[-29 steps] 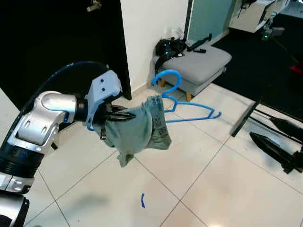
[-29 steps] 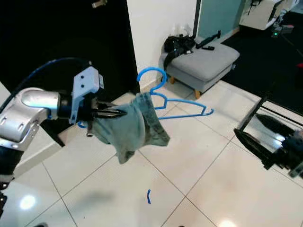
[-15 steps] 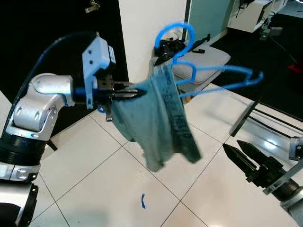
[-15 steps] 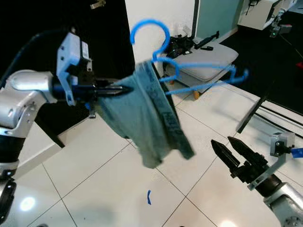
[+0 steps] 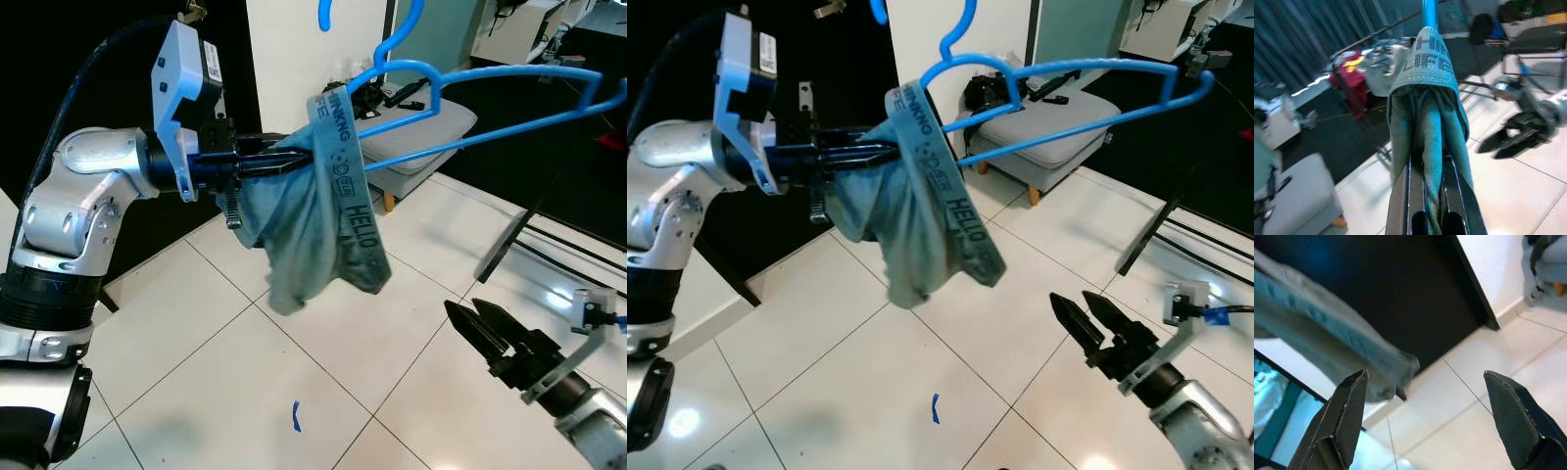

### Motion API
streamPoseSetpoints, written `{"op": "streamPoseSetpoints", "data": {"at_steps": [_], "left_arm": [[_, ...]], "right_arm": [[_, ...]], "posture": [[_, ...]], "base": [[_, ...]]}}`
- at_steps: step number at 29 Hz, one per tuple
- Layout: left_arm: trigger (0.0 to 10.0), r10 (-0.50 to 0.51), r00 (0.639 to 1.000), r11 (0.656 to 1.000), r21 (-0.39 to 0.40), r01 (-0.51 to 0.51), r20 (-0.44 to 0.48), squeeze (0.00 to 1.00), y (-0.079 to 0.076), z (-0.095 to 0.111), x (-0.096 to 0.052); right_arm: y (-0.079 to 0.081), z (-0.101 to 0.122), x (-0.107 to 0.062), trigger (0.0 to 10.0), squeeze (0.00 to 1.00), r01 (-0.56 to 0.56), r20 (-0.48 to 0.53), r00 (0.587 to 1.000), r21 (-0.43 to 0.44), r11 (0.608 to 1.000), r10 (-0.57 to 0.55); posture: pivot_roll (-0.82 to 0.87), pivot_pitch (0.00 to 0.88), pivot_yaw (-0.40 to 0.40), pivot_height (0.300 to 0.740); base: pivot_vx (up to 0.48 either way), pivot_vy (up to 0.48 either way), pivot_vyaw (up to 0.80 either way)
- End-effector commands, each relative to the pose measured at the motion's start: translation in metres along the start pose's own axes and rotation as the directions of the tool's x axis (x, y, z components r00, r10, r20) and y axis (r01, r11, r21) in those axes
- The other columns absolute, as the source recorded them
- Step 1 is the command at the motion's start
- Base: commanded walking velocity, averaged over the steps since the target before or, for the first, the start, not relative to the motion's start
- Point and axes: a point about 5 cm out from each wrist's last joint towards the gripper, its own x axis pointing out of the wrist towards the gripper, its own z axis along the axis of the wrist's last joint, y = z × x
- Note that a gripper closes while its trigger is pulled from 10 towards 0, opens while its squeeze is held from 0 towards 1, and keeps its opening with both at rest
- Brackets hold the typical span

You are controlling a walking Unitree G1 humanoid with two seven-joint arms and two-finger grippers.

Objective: Hang hanger

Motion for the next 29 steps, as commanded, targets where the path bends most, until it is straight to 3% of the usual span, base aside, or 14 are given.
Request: {"op": "streamPoseSetpoints", "data": {"at_steps": [1,7,9,16,18,29], "left_arm": [[10.0,-0.072,0.997,0.997,0.019,0.072,-0.004,0.00,-0.011,-0.002,0.004],[10.0,-0.124,0.992,0.992,0.012,0.124,0.002,0.00,-0.018,-0.004,0.007],[10.0,-0.171,0.985,0.985,0.012,0.171,-0.006,0.00,-0.024,-0.005,0.008],[10.0,-0.218,0.976,0.976,0.011,0.219,-0.019,0.00,-0.030,-0.006,0.009],[10.0,-0.232,0.973,0.973,0.014,0.232,-0.021,0.00,-0.031,-0.004,0.010],[10.0,-0.257,0.966,0.966,0.020,0.256,0.023,0.00,-0.035,0.004,0.019]], "right_arm": [[0.004,0.008,0.004,10.0,0.00,-0.026,0.054,0.998,0.025,0.999,0.025],[0.017,0.012,0.015,10.0,0.00,-0.085,0.041,0.995,-0.016,0.996,0.086],[0.031,0.012,0.024,10.0,0.00,-0.165,0.012,0.986,-0.050,0.985,0.166],[0.048,0.011,0.033,10.0,0.00,-0.269,-0.029,0.963,-0.078,0.960,0.267],[0.055,0.006,0.033,10.0,0.00,-0.322,-0.092,0.945,-0.100,0.941,0.314],[0.060,0.000,0.036,10.0,0.00,-0.353,-0.126,0.932,-0.100,0.930,0.340]], "posture": [[-0.02,0.124,0.066,0.740],[-0.02,0.124,0.067,0.740],[-0.02,0.120,0.064,0.740],[-0.01,0.117,0.061,0.740],[-0.01,0.116,0.061,0.740],[0.00,0.110,0.064,0.740]], "base": [[0.000,0.000,0.00],[0.000,0.000,0.00],[0.000,0.000,0.00],[0.000,0.000,0.00],[0.000,0.000,0.00],[0.000,0.000,0.00]]}}
